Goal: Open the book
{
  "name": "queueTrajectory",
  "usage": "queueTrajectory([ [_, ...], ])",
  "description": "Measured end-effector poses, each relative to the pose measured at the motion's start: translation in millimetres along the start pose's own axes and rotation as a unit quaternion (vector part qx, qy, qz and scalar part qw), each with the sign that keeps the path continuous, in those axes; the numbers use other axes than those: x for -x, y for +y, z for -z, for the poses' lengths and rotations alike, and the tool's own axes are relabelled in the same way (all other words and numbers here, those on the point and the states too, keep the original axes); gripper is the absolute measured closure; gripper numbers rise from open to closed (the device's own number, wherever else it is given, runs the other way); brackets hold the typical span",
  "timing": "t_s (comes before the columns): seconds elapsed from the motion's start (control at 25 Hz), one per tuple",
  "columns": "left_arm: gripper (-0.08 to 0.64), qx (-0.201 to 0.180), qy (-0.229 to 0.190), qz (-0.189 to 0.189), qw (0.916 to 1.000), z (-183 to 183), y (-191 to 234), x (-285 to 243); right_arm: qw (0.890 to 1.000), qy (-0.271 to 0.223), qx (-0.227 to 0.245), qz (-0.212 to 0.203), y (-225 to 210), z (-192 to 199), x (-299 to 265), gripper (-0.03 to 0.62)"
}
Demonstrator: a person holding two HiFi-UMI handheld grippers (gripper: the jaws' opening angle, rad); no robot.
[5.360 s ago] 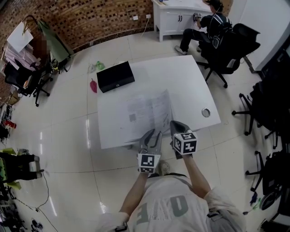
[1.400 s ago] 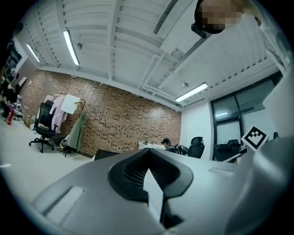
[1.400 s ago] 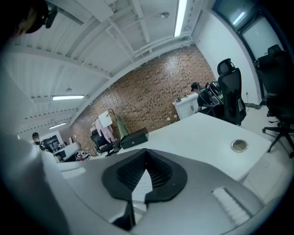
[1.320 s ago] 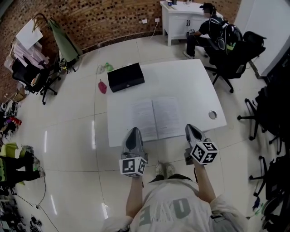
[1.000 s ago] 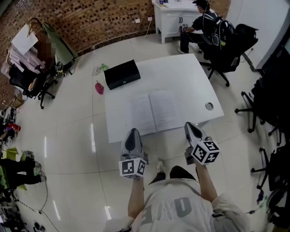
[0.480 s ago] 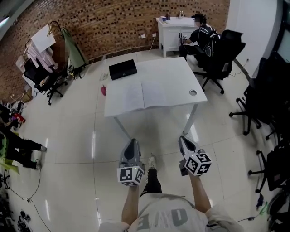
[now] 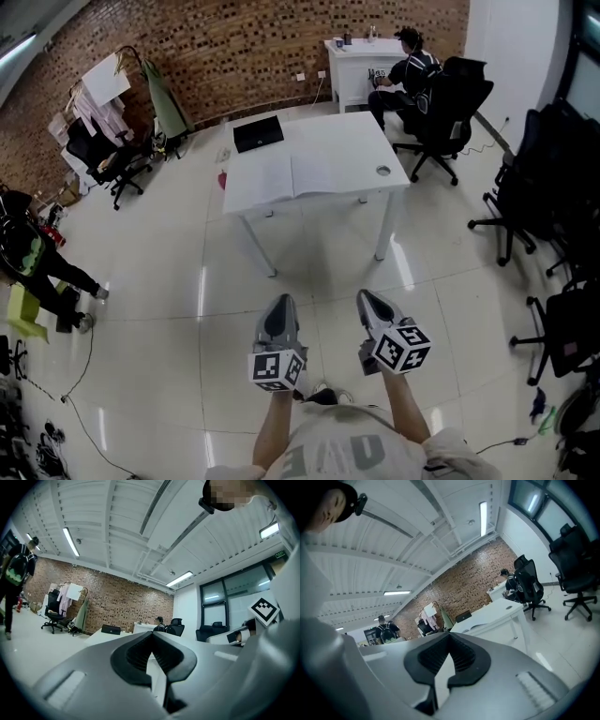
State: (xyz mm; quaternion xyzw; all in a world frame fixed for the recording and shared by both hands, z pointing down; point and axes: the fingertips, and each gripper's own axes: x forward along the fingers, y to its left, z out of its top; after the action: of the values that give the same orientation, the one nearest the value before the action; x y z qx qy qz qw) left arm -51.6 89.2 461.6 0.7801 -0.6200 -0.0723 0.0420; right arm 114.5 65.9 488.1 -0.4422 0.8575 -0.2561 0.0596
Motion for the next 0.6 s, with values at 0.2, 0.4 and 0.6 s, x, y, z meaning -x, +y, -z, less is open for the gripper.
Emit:
queueTrajectory([
  [0.2, 0.548, 0.001, 0.002, 0.008, 1.0, -3.9, -17.3, 22.5, 1.0, -0.002, 0.016, 0.012, 12.0, 2.3, 21.4, 0.589],
  [0.4, 0.548, 0.0, -0.007, 0.009, 0.9999, -12.0, -9.7, 33.2, 1.0, -0.017, 0.026, -0.001, 32.8, -5.2, 22.0, 0.589],
  [0.6, 0.548, 0.018, -0.012, -0.008, 0.9997, -14.8, 11.3, 38.9, 0.999, -0.016, 0.038, -0.008, 50.5, -0.7, 18.1, 0.589],
])
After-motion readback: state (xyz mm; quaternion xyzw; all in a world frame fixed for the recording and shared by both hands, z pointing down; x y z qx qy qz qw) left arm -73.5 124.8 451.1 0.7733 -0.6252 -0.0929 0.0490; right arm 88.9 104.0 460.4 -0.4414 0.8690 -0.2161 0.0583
